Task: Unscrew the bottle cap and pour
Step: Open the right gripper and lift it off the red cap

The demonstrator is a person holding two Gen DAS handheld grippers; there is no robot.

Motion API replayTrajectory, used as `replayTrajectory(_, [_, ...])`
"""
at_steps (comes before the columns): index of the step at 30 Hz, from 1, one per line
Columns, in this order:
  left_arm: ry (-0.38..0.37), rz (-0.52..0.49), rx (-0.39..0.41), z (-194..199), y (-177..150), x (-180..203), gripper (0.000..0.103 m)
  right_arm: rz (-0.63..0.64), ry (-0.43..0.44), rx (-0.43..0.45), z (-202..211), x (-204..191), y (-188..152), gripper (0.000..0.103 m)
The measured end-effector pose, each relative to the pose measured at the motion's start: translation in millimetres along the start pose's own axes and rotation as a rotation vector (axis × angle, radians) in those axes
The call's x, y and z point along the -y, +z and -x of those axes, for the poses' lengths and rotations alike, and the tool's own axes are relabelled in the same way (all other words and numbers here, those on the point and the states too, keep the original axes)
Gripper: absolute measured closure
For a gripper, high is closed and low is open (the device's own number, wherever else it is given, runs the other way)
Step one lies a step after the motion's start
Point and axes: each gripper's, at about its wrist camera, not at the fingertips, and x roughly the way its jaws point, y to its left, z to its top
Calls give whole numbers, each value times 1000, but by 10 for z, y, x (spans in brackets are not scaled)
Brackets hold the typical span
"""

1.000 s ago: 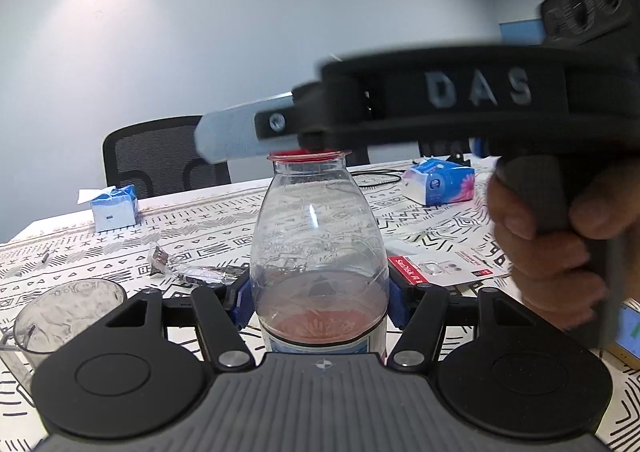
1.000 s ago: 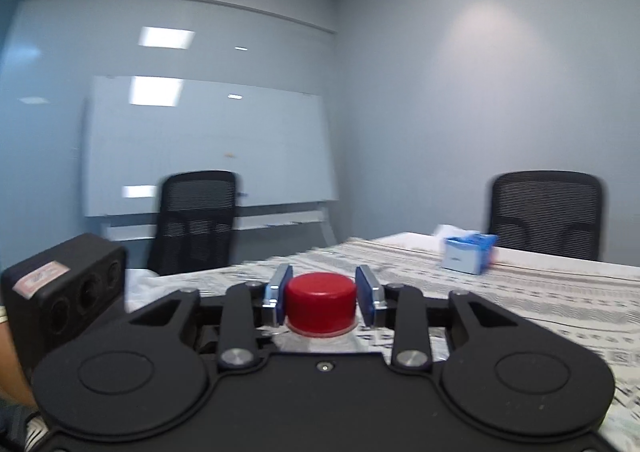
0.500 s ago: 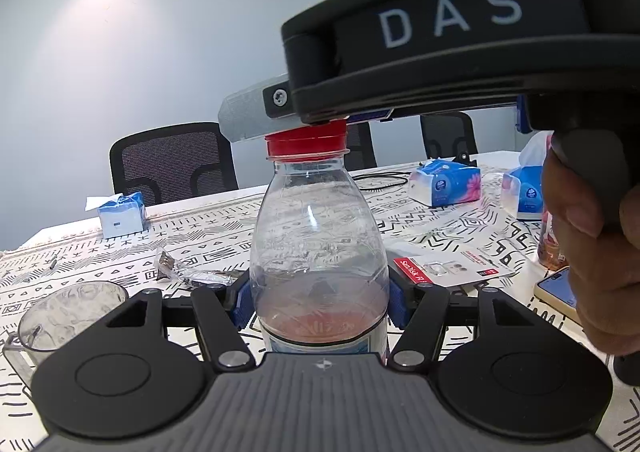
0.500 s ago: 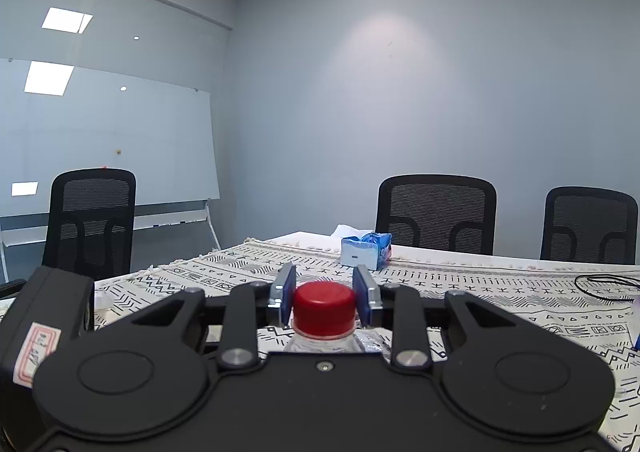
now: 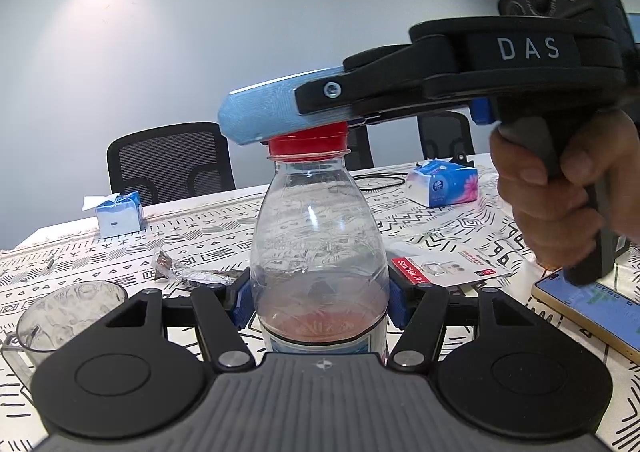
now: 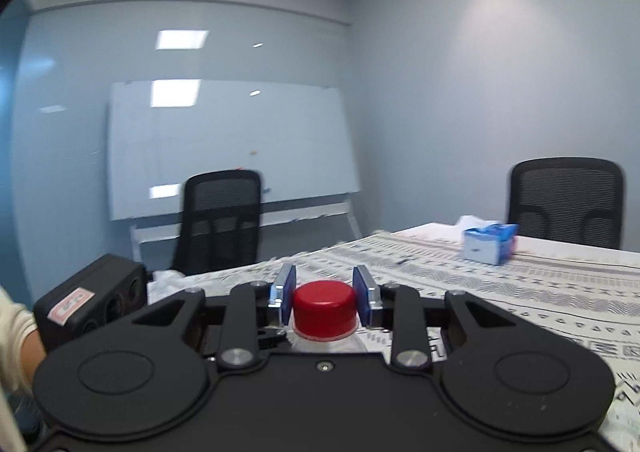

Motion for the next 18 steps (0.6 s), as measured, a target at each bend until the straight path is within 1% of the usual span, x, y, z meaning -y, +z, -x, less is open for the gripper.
replayTrajectory(4, [-1, 2, 2, 1, -4, -4, 44, 43, 30, -63, -24, -14, 103, 69])
replayTrajectory(6, [-1, 3, 3, 2, -6, -7, 44, 51, 26, -84, -21, -46, 142, 69])
replayTrajectory(7, [-1, 4, 3, 2, -7, -8, 44, 50, 9, -88, -17, -77, 152, 66])
replayTrajectory(8, [-1, 5, 3, 3, -8, -9, 44, 48, -11, -92, -15, -108, 160, 58])
replayTrajectory(10, [-1, 6, 4, 3, -10, -11, 44, 28, -119, -90, -27, -193, 144, 48])
replayTrajectory(12, [0, 6, 5, 5, -13, -9, 44, -13, -182, -77, -11, -259, 113, 49])
replayTrajectory(15, [11, -7, 10, 15, -20, 31, 44, -73, -327, -53, -1, -441, 49, 49])
replayTrajectory(17, [20, -20, 17, 22, -25, 64, 43, -79, -414, -37, 19, -556, 3, 49])
replayTrajectory(18, [24, -26, 20, 26, -27, 80, 43, -57, -462, -30, 11, -642, -19, 49])
